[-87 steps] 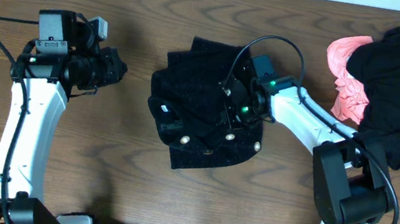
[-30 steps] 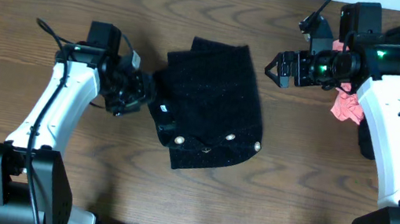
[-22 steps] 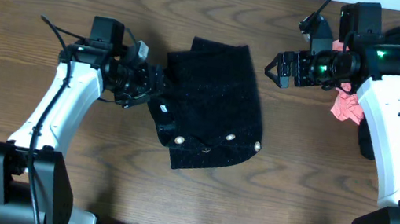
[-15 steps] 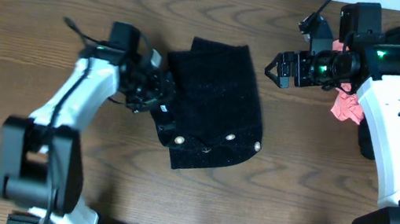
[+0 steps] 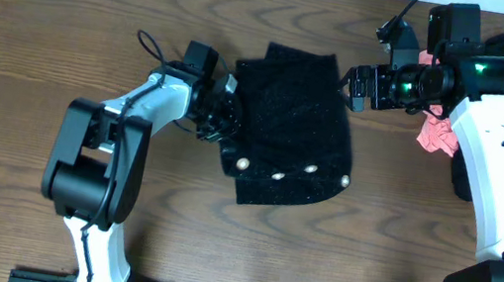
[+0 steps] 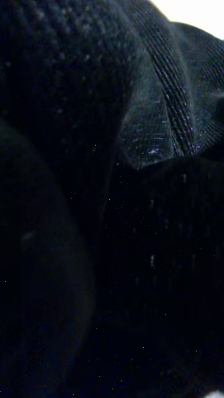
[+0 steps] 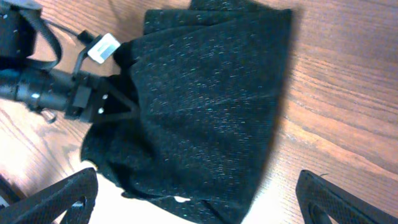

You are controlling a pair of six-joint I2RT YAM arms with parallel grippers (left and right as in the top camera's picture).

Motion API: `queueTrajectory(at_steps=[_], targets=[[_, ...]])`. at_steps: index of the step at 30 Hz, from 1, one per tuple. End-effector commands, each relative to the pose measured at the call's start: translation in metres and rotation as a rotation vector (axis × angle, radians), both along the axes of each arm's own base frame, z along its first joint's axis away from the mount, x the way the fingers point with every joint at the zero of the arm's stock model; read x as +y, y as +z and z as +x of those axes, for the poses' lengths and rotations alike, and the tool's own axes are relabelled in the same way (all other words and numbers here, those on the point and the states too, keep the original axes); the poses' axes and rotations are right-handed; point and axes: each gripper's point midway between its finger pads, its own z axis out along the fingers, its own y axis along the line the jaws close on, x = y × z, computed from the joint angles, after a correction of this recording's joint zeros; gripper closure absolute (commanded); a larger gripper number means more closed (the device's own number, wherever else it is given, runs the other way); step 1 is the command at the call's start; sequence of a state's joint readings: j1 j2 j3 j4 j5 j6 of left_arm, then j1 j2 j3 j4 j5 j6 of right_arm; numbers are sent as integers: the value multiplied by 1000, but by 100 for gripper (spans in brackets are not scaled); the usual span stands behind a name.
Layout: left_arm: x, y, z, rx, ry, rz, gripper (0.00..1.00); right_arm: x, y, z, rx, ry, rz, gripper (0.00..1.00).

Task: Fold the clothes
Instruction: 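Grasp the folded garment's left edge with the left gripper, then drag the folded garment to the far left with the left gripper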

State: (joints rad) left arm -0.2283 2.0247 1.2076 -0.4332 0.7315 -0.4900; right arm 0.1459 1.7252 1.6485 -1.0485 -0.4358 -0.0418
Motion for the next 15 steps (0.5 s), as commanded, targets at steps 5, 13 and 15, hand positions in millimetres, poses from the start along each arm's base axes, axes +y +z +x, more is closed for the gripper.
queueTrajectory(at_steps=[5, 13, 15], targets=[[19, -72, 11, 105, 171, 90, 94, 0, -1, 0, -3, 15, -6, 1], [98, -64, 70, 36, 458, 74, 94, 0, -2, -2, 5, 16, -7, 1], [128, -64, 77, 32, 528, 83, 94, 0, -2, -2, 5, 16, -7, 1]])
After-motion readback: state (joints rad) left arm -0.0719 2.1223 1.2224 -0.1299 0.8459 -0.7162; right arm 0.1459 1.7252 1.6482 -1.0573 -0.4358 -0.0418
